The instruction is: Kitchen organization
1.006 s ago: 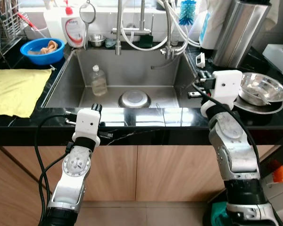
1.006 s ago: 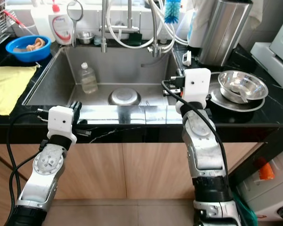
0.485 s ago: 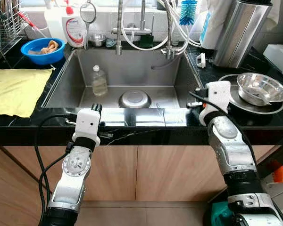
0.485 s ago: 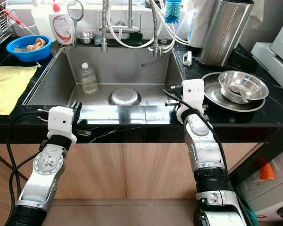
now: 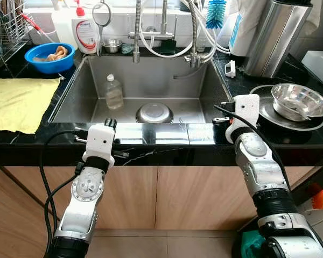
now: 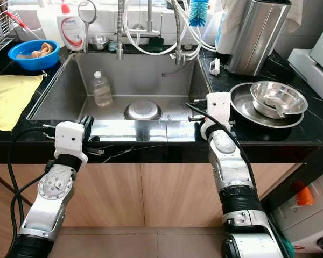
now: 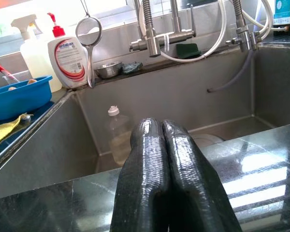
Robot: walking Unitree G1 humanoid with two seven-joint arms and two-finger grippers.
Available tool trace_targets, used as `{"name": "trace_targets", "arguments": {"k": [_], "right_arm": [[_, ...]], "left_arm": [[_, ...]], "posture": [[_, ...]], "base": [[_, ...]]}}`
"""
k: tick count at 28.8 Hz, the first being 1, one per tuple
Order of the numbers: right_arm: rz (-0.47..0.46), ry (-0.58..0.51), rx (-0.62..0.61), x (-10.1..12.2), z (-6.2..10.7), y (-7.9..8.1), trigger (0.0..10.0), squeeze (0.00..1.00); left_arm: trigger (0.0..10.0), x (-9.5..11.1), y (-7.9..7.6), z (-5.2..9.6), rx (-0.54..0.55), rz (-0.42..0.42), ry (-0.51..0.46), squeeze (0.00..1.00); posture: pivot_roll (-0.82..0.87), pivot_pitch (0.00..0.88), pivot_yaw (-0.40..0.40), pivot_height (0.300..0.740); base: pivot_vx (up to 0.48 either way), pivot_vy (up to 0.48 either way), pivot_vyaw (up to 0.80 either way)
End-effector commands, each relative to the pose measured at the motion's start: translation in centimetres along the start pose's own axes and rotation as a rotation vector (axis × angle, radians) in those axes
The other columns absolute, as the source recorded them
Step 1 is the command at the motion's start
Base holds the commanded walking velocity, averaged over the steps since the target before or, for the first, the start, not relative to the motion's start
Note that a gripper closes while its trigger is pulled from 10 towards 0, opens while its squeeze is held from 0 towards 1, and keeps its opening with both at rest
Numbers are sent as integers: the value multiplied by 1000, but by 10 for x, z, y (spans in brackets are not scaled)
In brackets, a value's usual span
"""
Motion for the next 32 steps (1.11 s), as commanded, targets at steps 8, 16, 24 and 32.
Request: {"name": "trace_targets", "arguments": {"k": [8, 16, 24, 32], "right_arm": [[28, -176, -207, 38, 15, -32, 10000, 0], [102, -297, -433, 57, 58, -72, 10000, 1000], [61, -122, -571, 19, 73, -98, 10000, 1000], [26, -105, -572, 18, 73, -94, 10000, 1000]], "left_arm": [[10000, 1, -2, 2, -10, -16, 3, 0], [10000, -1, -3, 3, -12, -11, 9, 0], [10000, -1, -4, 0, -11, -6, 7, 0], [10000, 0, -2, 0, -9, -10, 8, 0]], "posture": [[-90, 0, -4, 731], [-100, 0, -8, 731], [-106, 0, -9, 731], [-102, 0, 1, 731]], "base": [[0, 0, 0], [0, 0, 0], [0, 0, 0], [0, 0, 0]]}}
Point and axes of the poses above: a point about 5 cm out from each wrist's last joint towards the gripper, its own z axis pointing back from the gripper into the wrist, its own x axis along the axis of the wrist's last joint, y = z × x, the point moved 5 cm from there along -z, pointing out of the wrist towards the gripper, and after that the axes turned 10 degrees about z, right-handed, at the moved point
